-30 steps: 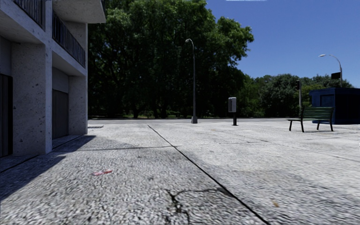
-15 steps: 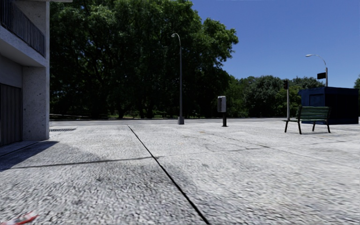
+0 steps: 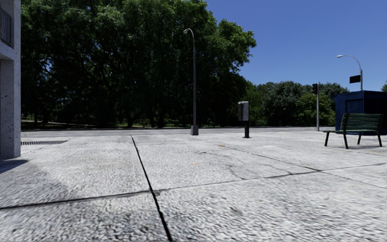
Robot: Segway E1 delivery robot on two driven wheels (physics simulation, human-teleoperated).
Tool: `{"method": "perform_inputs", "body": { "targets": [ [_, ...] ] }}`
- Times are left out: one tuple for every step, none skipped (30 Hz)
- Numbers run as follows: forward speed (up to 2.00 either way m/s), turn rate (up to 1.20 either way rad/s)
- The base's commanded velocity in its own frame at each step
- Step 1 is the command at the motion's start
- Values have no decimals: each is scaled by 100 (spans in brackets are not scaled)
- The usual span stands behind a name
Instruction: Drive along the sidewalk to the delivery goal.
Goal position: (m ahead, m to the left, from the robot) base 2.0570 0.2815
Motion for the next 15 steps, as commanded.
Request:
{"method": "perform_inputs", "body": {
  "targets": [
    [200,10],
    [200,10],
    [200,17],
    [200,20],
    [200,24],
    [200,33],
    [200,33],
    [200,36],
    [200,37],
    [200,39],
    [200,39],
    [200,43],
    [200,45],
    [200,45],
    [199,45]
  ]
}}
